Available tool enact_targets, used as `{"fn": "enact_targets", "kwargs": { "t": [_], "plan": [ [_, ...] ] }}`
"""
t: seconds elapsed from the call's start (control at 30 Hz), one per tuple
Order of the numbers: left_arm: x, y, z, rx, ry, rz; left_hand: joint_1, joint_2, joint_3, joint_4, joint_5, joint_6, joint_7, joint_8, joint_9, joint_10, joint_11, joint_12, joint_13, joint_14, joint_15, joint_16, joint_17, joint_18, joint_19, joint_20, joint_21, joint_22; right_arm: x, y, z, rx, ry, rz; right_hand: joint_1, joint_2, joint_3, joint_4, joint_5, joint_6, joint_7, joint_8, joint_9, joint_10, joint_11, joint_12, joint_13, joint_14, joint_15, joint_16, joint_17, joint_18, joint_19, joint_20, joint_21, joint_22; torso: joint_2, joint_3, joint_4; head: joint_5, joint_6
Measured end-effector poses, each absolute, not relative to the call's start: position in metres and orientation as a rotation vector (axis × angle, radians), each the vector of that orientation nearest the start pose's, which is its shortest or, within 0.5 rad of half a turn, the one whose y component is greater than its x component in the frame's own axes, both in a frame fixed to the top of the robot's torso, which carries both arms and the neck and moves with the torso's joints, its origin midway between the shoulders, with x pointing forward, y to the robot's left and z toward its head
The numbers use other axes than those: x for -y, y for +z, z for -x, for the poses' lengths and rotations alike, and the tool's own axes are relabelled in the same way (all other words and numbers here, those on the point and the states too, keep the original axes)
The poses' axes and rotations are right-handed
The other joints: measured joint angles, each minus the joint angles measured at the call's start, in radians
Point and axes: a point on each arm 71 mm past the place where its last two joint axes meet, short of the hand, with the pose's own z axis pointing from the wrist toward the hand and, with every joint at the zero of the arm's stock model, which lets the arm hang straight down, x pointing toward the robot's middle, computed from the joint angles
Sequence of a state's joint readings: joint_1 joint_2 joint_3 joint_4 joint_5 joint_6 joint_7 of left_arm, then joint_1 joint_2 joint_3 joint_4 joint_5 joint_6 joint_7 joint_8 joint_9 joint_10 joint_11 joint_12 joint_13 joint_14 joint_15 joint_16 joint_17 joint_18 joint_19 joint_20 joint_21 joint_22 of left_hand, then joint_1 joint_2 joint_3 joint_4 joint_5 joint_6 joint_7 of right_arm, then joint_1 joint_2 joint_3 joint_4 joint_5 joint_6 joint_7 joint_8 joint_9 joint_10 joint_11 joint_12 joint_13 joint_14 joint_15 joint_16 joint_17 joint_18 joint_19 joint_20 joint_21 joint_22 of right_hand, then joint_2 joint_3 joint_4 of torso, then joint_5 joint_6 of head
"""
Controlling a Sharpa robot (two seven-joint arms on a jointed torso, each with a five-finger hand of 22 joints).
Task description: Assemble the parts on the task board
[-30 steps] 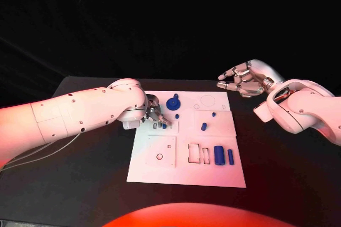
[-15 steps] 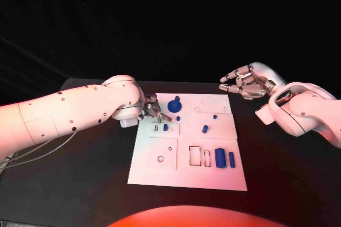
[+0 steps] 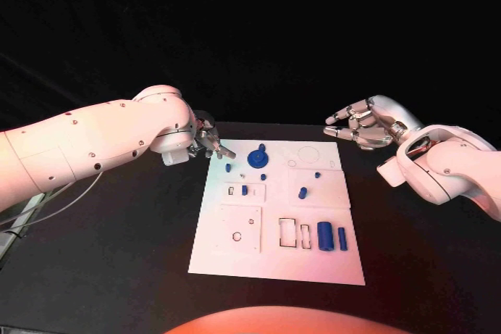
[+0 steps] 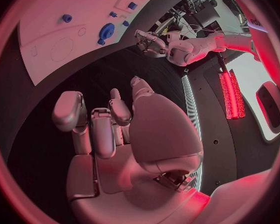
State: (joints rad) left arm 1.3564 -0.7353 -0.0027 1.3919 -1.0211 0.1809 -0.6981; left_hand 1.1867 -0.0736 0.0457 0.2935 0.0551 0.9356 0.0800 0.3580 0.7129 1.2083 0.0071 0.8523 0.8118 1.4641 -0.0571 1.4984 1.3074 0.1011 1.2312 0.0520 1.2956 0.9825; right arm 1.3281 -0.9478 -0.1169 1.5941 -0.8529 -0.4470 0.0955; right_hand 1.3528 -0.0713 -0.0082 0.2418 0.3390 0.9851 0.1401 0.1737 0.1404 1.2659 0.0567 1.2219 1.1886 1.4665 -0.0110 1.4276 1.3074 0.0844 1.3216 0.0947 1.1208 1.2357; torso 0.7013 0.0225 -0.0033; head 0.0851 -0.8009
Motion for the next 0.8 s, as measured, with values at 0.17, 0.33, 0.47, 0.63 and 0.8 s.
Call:
{"fn": "enact_targets", "kwargs": {
  "t": [0.17, 0.33, 0.47, 0.63, 0.8],
  "plan": [
    [-0.213, -0.149, -0.535, -2.245, -0.234, 0.309, -0.008, 0.008, -0.014, 0.000, 0.000, 0.008, 0.000, 0.000, -0.009, 0.000, 0.000, 0.011, 0.005, 0.000, 0.000, 0.000, 0.000, 0.000, 0.004, 0.004, 0.004, 0.007, 0.236, -0.140, -0.485, -1.558, 0.972, -0.324, 0.000, 0.000, 0.000, 0.000, 0.000, 0.000, 0.000, 0.000, 0.000, 0.000, 0.000, 0.000, 0.000, 0.000, 0.000, 0.000, 0.000, 0.000, 0.000, 0.000, 0.000, 0.000, 0.000, 0.0000, 0.0007, 0.001, 0.000],
    [-0.213, -0.152, -0.541, -2.248, -0.214, 0.315, -0.008, 0.008, -0.019, 0.000, 0.000, 0.015, 0.000, 0.000, -0.011, 0.000, 0.000, 0.018, 0.009, 0.000, 0.000, 0.000, 0.000, 0.000, 0.004, 0.004, 0.005, 0.014, 0.235, -0.140, -0.485, -1.558, 0.973, -0.323, 0.000, 0.000, 0.000, 0.000, 0.000, 0.000, 0.000, 0.000, 0.000, 0.000, 0.000, 0.000, 0.000, 0.000, 0.000, 0.000, 0.000, 0.000, 0.000, 0.000, 0.000, 0.000, 0.000, 0.0000, 0.0001, 0.004, -0.002],
    [-0.210, -0.158, -0.545, -2.261, -0.198, 0.313, -0.008, 0.008, -0.019, 0.000, 0.000, 0.015, 0.000, 0.000, -0.013, 0.000, 0.000, 0.018, 0.009, 0.000, 0.000, 0.000, 0.000, 0.000, 0.004, 0.004, 0.005, 0.014, 0.235, -0.140, -0.485, -1.558, 0.974, -0.322, 0.000, 0.000, 0.000, 0.000, 0.000, 0.000, 0.000, 0.000, 0.000, 0.000, 0.000, 0.000, 0.000, 0.000, 0.000, 0.000, 0.000, 0.000, 0.000, 0.000, 0.000, 0.000, 0.001, 0.0001, -0.0009, 0.007, -0.003],
    [-0.206, -0.167, -0.548, -2.281, -0.182, 0.308, -0.008, 0.008, -0.019, 0.000, 0.000, 0.015, 0.000, 0.000, -0.014, 0.000, 0.000, 0.018, 0.008, 0.000, 0.000, 0.000, 0.000, 0.000, 0.004, 0.004, 0.005, 0.012, 0.234, -0.139, -0.485, -1.558, 0.975, -0.321, 0.000, 0.000, 0.000, 0.000, 0.000, 0.000, 0.000, 0.000, 0.000, 0.000, 0.000, 0.000, 0.000, 0.000, 0.000, 0.000, 0.000, 0.000, 0.000, 0.000, 0.000, -0.001, 0.002, 0.0000, -0.0013, 0.006, -0.002],
    [-0.208, -0.170, -0.551, -2.290, -0.168, 0.309, -0.008, 0.008, -0.019, 0.000, 0.000, 0.015, 0.000, 0.000, -0.014, 0.000, 0.000, 0.018, 0.007, 0.000, 0.000, 0.000, 0.000, 0.000, 0.004, 0.004, 0.005, 0.012, 0.235, -0.139, -0.484, -1.558, 0.976, -0.321, 0.000, 0.000, 0.000, 0.000, 0.000, 0.000, 0.000, 0.000, 0.000, 0.000, 0.000, 0.000, 0.000, 0.000, 0.000, 0.000, 0.000, 0.000, 0.000, 0.000, 0.000, -0.001, 0.003, -0.0005, -0.0018, 0.007, -0.002]
  ]
}}
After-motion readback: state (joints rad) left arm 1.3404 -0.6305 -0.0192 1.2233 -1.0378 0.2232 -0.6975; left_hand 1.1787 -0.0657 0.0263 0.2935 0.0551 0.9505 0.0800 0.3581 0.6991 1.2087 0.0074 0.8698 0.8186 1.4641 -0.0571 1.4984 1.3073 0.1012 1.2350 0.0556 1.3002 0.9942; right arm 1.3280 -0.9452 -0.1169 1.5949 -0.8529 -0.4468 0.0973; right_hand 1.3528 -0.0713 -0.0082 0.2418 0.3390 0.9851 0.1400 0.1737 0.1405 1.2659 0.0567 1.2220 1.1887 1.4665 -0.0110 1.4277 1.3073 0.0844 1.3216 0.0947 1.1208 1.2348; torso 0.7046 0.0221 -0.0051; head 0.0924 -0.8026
